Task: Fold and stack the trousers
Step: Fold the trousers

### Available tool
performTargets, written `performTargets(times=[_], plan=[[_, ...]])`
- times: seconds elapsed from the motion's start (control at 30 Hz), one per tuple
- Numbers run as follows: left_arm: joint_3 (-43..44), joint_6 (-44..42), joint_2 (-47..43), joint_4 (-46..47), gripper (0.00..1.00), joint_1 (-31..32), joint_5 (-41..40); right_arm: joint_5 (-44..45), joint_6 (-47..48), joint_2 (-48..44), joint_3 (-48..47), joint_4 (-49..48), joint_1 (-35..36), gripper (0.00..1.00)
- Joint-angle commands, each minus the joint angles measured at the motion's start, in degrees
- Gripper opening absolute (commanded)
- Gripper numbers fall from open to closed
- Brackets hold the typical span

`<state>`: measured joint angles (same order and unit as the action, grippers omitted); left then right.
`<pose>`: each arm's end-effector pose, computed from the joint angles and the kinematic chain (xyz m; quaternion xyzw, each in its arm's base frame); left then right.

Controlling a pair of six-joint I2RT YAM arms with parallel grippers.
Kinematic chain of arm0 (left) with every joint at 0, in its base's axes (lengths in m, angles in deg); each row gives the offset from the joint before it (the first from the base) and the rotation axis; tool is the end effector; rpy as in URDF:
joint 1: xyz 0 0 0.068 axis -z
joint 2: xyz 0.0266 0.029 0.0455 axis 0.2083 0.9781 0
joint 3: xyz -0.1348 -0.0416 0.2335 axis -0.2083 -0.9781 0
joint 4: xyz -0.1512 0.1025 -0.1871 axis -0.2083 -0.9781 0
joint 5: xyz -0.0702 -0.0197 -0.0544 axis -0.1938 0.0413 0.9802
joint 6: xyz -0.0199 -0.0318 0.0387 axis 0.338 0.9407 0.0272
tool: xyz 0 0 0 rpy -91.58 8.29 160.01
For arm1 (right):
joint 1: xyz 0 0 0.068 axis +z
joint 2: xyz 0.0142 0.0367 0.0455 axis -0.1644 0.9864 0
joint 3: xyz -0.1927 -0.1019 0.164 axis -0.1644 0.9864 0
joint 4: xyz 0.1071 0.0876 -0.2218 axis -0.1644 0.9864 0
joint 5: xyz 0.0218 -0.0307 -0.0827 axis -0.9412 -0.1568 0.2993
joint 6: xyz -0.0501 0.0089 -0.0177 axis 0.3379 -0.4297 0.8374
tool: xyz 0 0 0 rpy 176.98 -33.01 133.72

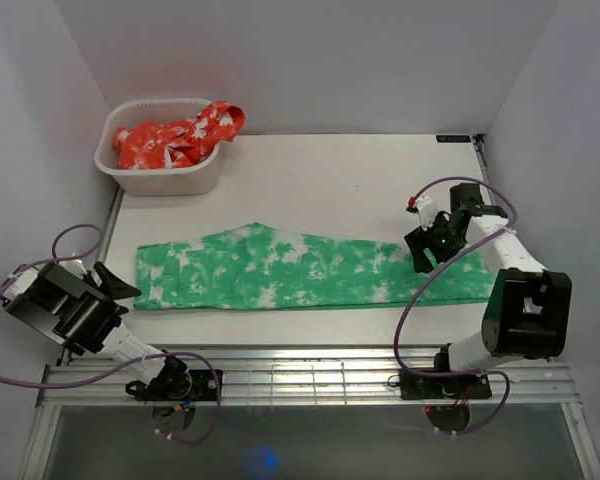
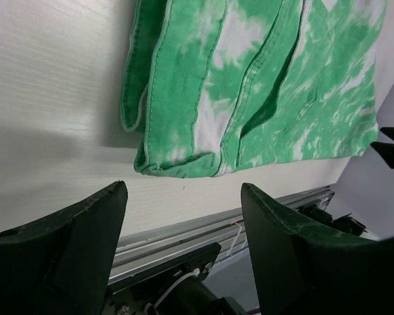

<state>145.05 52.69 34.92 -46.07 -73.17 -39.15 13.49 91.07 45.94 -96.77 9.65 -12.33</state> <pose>0.1474 0.2174 0.1840 -0.2594 0.8871 -0.3313 0.1896 0.2856 -0.0051 0.2300 -0.3259 0.9140 0.0478 0.2367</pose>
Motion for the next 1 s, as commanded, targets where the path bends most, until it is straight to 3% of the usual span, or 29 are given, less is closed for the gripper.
performTargets(times=[0.0, 0.23, 0.5, 0.63, 0.67, 0.8, 0.9, 0.97], plan=[[-2.01, -0.97, -0.07, 1.42, 0.81, -0.29, 3.80, 0.65, -1.56, 0.63, 3.95, -0.33, 1.73, 0.83], [-2.19, 3.34, 5.20, 4.06, 0.81, 0.32, 1.52, 4.61, -2.70, 6.43, 7.12, -4.73, 2.87, 0.83], [-2.90, 5.80, 10.57, 6.87, 0.75, 6.03, -3.85, 7.33, -2.79, 9.86, 6.16, -6.23, 2.87, 0.82], [-1.85, 4.76, 10.39, 6.53, 0.58, 7.88, -0.96, 7.86, -2.71, 10.13, 6.07, -6.40, 2.87, 0.80], [-1.32, 4.14, 10.13, 4.87, 0.48, 7.97, 1.66, 8.21, -2.62, 10.21, 6.24, -6.49, 2.87, 0.76], [2.37, 0.63, 8.55, 0.03, 0.23, 7.88, 5.20, 10.84, -2.18, 10.56, 7.64, -7.81, 2.87, 0.65], [5.80, -1.31, 6.70, -3.22, 0.11, 7.88, 5.82, 13.92, -1.92, 11.61, 8.70, -9.39, 2.87, 0.59], [8.77, -2.71, 6.44, -6.11, 0.10, 7.88, 5.99, 14.89, -1.91, 12.14, 9.05, -10.44, 2.87, 0.57]])
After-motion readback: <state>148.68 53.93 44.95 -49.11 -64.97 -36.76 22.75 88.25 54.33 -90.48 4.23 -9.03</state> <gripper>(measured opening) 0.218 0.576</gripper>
